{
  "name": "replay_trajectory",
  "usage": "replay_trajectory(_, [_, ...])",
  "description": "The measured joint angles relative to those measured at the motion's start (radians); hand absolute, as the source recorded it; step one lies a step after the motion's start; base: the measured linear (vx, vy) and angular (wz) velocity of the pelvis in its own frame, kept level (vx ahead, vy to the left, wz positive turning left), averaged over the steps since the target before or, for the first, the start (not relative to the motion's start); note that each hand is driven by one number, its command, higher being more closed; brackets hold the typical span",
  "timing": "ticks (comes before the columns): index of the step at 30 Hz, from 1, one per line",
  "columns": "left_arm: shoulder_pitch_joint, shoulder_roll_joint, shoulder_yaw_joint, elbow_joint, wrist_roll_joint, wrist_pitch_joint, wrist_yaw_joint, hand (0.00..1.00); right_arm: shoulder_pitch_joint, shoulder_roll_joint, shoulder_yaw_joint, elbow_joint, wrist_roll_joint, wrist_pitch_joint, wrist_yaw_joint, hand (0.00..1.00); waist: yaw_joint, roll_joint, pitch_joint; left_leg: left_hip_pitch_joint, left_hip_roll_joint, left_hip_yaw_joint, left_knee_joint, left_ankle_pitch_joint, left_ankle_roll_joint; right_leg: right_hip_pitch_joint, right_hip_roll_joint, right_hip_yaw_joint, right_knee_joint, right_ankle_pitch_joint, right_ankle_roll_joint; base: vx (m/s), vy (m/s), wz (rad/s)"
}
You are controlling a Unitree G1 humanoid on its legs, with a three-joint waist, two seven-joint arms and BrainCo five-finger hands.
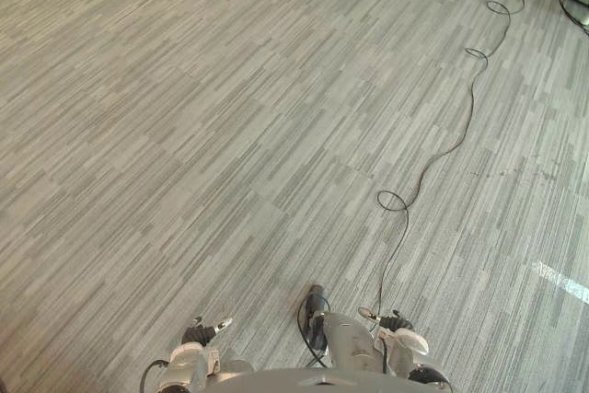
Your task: Pick up cushions and gather them together orderly.
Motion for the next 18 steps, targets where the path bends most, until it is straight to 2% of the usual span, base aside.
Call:
replay_trajectory(1, [0.000, -0.005, 0.003, -0.005, 0.000, 0.000, 0.000, 0.00, 0.006, 0.001, -0.001, -0.001, 0.001, -0.002, 0.000, 0.00, 0.000, -0.003, -0.001, -0.018, 0.008, -0.002, 0.062, 0.000, 0.000, 0.014, -0.001, 0.002, -0.005, -0.008, 0.005, 0.17, -0.093, 0.07])
replay_trajectory(2, [0.003, -0.006, 0.022, -0.031, 0.001, 0.000, -0.001, 0.00, 0.023, -0.001, 0.003, -0.013, 0.002, -0.005, 0.000, 0.00, 0.002, -0.006, -0.005, -0.099, 0.039, -0.026, 0.262, 0.013, -0.002, 0.042, 0.001, 0.003, -0.016, -0.019, 0.003, 0.17, -0.093, -0.06])
replay_trajectory(3, [0.008, -0.012, 0.038, -0.052, 0.001, 0.000, -0.001, 0.00, 0.039, 0.001, 0.011, -0.035, 0.002, -0.003, -0.001, 0.00, 0.010, -0.003, -0.005, -0.181, 0.074, -0.057, 0.454, 0.081, -0.001, 0.070, 0.010, 0.012, -0.023, -0.030, 0.000, 0.21, -0.069, -0.26])
replay_trajectory(4, [0.018, -0.013, 0.051, -0.065, 0.000, 0.000, 0.000, 0.00, 0.052, 0.008, 0.014, -0.047, 0.003, -0.004, -0.001, 0.00, 0.019, -0.011, 0.001, -0.239, 0.106, -0.071, 0.603, 0.111, 0.006, 0.094, 0.016, 0.027, -0.028, -0.045, -0.021, 0.18, -0.028, -0.35])
replay_trajectory(5, [0.020, -0.013, 0.058, -0.070, 0.000, 0.001, -0.001, 0.00, 0.057, 0.012, 0.014, -0.052, 0.008, -0.005, -0.001, 0.00, 0.018, -0.009, 0.000, -0.266, 0.116, -0.078, 0.659, 0.101, 0.013, 0.109, 0.019, 0.037, -0.027, -0.053, -0.027, 0.24, 0.019, -0.39])
replay_trajectory(7, [0.022, -0.016, 0.072, -0.087, -0.001, 0.002, 0.000, 0.00, 0.071, 0.024, 0.015, -0.081, 0.029, -0.002, -0.003, 0.00, 0.025, -0.011, 0.001, -0.340, 0.123, -0.072, 0.742, 0.027, 0.023, 0.163, 0.020, 0.075, -0.033, -0.074, -0.032, 0.26, 0.038, -0.35])
replay_trajectory(10, [0.027, -0.024, 0.081, -0.119, -0.002, 0.001, 0.000, 0.00, 0.078, 0.022, 0.020, -0.082, 0.038, 0.002, -0.003, 0.00, 0.052, -0.013, 0.000, -0.427, 0.095, -0.063, 0.679, -0.047, 0.032, 0.208, 0.007, 0.132, -0.045, -0.096, -0.018, 0.22, 0.118, -0.48])
replay_trajectory(11, [0.027, -0.028, 0.086, -0.129, -0.002, 0.001, 0.000, 0.00, 0.080, 0.022, 0.019, -0.081, 0.039, 0.005, -0.004, 0.00, 0.062, -0.017, 0.000, -0.450, 0.077, -0.045, 0.584, -0.061, 0.043, 0.223, -0.010, 0.156, -0.047, -0.104, -0.008, 0.30, 0.246, -0.68])
replay_trajectory(12, [0.027, -0.028, 0.086, -0.137, -0.001, 0.001, 0.001, 0.00, 0.082, 0.023, 0.018, -0.081, 0.039, 0.009, -0.006, 0.00, 0.063, -0.020, -0.001, -0.468, 0.044, -0.046, 0.434, -0.064, 0.041, 0.242, -0.037, 0.174, -0.050, -0.118, 0.015, 0.27, 0.237, -0.54])
replay_trajectory(13, [0.027, -0.028, 0.086, -0.137, -0.001, 0.001, 0.001, 0.00, 0.083, 0.024, 0.018, -0.081, 0.039, 0.009, -0.006, 0.00, 0.063, -0.021, -0.001, -0.469, 0.027, -0.049, 0.360, -0.058, 0.037, 0.249, -0.049, 0.183, -0.050, -0.126, 0.029, 0.35, 0.329, -0.45])
replay_trajectory(14, [0.029, -0.033, 0.092, -0.137, -0.001, 0.001, 0.003, 0.00, 0.088, 0.023, 0.018, -0.083, 0.039, 0.009, -0.008, 0.00, 0.064, -0.020, -0.002, -0.469, -0.004, -0.057, 0.203, -0.027, 0.030, 0.268, -0.073, 0.201, -0.050, -0.146, 0.059, 0.26, 0.263, -0.29])
replay_trajectory(15, [0.030, -0.036, 0.097, -0.137, -0.001, 0.002, 0.003, 0.00, 0.091, 0.023, 0.019, -0.085, 0.039, 0.009, -0.008, 0.00, 0.064, -0.019, -0.003, -0.468, -0.014, -0.066, 0.140, -0.006, 0.026, 0.280, -0.080, 0.213, -0.050, -0.156, 0.073, 0.37, 0.364, -0.37])
replay_trajectory(16, [0.032, -0.040, 0.107, -0.137, -0.002, 0.001, 0.004, 0.00, 0.095, 0.024, 0.022, -0.087, 0.038, 0.009, -0.009, 0.00, 0.069, -0.020, -0.006, -0.468, -0.041, -0.090, 0.064, 0.093, 0.026, 0.300, -0.103, 0.235, -0.053, -0.177, 0.100, 0.43, 0.402, -0.40])
replay_trajectory(17, [0.037, -0.041, 0.112, -0.136, -0.002, 0.002, 0.005, 0.00, 0.100, 0.026, 0.035, -0.087, 0.039, 0.010, -0.009, 0.00, 0.079, -0.029, -0.037, -0.455, -0.075, -0.074, 0.048, 0.126, 0.066, 0.302, -0.124, 0.267, -0.070, -0.192, 0.105, 0.47, 0.376, -0.37])
replay_trajectory(18, [0.038, -0.037, 0.110, -0.133, -0.001, 0.002, 0.006, 0.00, 0.101, 0.030, 0.040, -0.088, 0.038, 0.010, -0.009, 0.00, 0.079, -0.040, -0.048, -0.457, -0.083, -0.063, 0.052, 0.111, 0.067, 0.303, -0.129, 0.278, -0.079, -0.190, 0.102, 0.58, 0.358, -0.33])
